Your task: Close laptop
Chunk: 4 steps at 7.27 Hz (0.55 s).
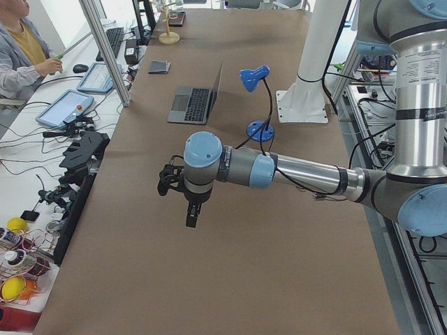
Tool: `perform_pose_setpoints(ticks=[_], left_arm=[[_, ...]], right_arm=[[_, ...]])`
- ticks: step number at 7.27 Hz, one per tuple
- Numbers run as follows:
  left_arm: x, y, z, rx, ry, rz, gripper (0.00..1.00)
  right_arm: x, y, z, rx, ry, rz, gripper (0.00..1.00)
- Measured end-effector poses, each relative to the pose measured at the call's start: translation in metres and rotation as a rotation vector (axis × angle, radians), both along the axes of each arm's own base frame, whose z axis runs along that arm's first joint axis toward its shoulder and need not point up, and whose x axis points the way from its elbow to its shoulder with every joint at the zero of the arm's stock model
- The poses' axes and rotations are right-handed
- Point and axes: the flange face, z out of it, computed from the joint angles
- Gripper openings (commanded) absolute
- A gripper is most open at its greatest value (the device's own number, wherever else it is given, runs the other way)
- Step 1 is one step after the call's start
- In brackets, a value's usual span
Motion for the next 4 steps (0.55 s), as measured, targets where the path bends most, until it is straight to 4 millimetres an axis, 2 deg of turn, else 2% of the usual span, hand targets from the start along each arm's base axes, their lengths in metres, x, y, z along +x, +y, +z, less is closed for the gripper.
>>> perform_pose_setpoints(ticks=[2, 4], left_arm=[[0.0004, 0.0004, -0.0014, -0.007, 0.007, -0.009, 0.98], [0.0005, 0.0004, -0.0021, -0.007, 0.008, -0.010, 0.97]], right_arm=[[0.0013, 0.0069, 0.0091, -0.018, 0.015, 0.000, 1.00], [0.0010, 0.0078, 0.0098, -0.019, 0.014, 0.000, 1.00]])
